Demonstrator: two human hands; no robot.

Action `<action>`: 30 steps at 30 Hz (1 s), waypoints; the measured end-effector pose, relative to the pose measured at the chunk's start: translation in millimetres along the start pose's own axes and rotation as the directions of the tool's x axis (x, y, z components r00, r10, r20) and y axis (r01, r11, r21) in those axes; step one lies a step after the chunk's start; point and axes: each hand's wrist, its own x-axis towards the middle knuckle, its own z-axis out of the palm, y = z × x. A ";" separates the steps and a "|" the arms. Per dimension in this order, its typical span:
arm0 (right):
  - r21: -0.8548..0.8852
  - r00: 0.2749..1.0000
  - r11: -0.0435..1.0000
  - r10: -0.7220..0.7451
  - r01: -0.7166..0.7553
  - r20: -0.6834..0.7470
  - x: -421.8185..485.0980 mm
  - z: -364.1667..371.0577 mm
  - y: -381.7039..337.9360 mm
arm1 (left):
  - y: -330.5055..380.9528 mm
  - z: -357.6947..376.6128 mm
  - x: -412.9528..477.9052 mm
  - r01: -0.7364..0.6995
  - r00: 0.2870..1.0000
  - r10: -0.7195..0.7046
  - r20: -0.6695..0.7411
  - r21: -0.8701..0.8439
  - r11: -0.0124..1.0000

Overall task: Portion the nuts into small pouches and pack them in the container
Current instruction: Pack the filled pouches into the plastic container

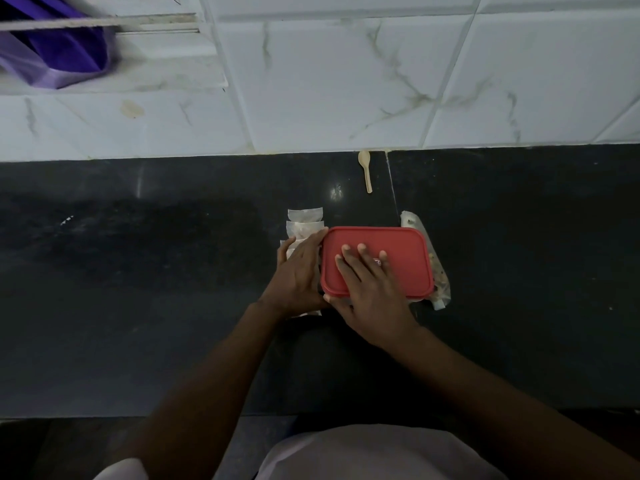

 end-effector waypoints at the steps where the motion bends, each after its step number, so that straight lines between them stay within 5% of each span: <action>1: -0.014 1.000 1.000 -0.006 0.006 -0.001 0.2 0.9 -0.4 | -1.4 1.6 0.0 0.002 1.000 -0.002 -0.005 -0.005 1.000; 5: -0.059 1.000 0.998 -0.025 0.025 0.004 -0.2 0.6 -0.8 | -7.6 7.5 -0.6 0.038 0.999 -0.038 -0.004 -0.066 0.997; 15: 0.295 0.993 0.949 0.119 -0.114 0.001 14.0 -47.3 5.9 | -2.1 7.9 1.1 0.062 0.997 -0.065 -0.047 -0.077 0.995; 26: 0.348 0.926 0.933 0.209 -0.092 -0.315 46.8 -118.0 42.1 | 5.0 3.3 5.0 0.192 0.978 -0.169 0.127 -0.202 0.960; 30: 0.282 0.900 0.958 0.168 -0.053 -0.402 56.3 -126.4 58.7 | 4.5 3.4 4.1 0.172 0.981 -0.162 0.108 -0.089 0.981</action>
